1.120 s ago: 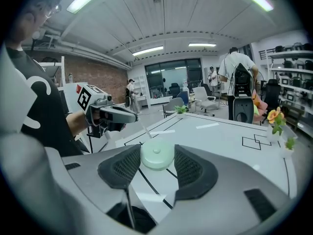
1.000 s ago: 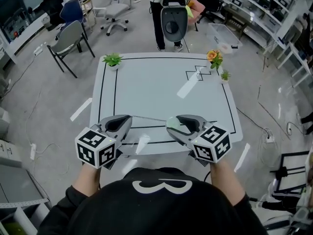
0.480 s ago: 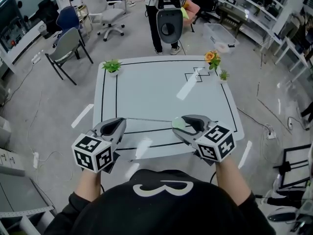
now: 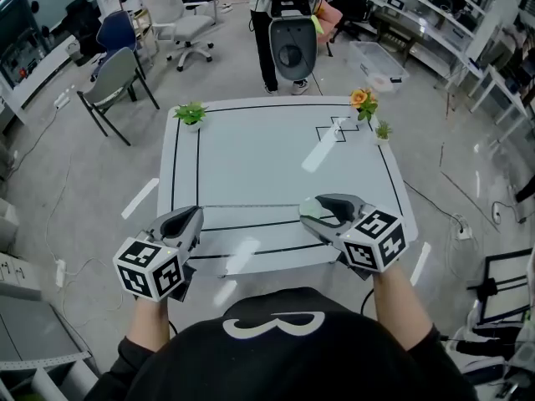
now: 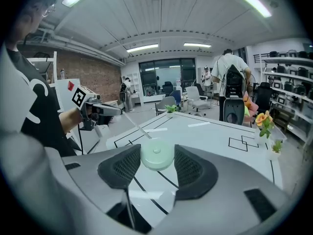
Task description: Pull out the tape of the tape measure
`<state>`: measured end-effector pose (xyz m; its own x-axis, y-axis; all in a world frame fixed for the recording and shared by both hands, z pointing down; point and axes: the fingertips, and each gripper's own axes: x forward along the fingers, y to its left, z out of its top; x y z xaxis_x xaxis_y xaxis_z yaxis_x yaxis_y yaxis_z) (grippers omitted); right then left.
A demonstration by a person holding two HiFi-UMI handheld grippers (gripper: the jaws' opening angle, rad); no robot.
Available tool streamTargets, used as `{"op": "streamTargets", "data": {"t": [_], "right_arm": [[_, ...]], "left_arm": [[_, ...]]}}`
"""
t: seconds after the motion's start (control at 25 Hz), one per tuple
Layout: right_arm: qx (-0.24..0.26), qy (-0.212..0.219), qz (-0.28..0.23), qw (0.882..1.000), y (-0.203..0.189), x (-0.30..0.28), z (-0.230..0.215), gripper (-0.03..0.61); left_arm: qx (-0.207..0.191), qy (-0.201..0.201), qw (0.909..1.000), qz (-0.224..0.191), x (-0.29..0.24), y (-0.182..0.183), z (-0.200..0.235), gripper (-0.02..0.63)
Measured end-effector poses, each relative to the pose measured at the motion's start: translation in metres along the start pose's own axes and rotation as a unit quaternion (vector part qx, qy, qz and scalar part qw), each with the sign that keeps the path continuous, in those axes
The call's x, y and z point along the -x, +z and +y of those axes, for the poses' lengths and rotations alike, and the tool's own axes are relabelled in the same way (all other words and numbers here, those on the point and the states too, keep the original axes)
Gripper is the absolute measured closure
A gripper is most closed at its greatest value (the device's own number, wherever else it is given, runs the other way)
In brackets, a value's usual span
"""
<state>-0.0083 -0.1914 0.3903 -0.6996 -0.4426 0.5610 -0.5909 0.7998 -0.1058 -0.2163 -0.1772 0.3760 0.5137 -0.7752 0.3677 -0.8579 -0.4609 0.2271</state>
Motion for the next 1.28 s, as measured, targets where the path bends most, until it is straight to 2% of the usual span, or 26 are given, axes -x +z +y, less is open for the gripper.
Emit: {"op": "streamTargets", "data": {"t": [0.2,0.4,0.72,0.92,1.28], "right_arm": [[0.006,-0.009,-0.001,1.0,0.004,-0.005,-0.009,0.359],[0.009,-0.01,0.003,1.0,0.007,-0.005,-0.013,0.359],[0.0,-0.017,0.002,1.0,0.005,-0.006,-0.03,0.359],[-0.008,-0.03,0.005,1.0,0.001,-0.004,-0.044,0.359],[-0.017,-0.033,0.011,0.999,-0.01,-0.011,-0.065,0.359]], "left_arm": [[-0.009,0.029,0.9995,-0.011,0.007,0.005,0.017,0.601],[0.005,0.048,0.9985,-0.024,0.015,0.011,0.038,0.601],[0.015,0.052,0.9983,-0.021,0.006,0.009,0.051,0.6],[0.019,0.07,0.9972,-0.017,-0.001,0.01,0.063,0.6],[0.012,0.045,0.9989,0.007,-0.035,0.004,0.049,0.601]]}}
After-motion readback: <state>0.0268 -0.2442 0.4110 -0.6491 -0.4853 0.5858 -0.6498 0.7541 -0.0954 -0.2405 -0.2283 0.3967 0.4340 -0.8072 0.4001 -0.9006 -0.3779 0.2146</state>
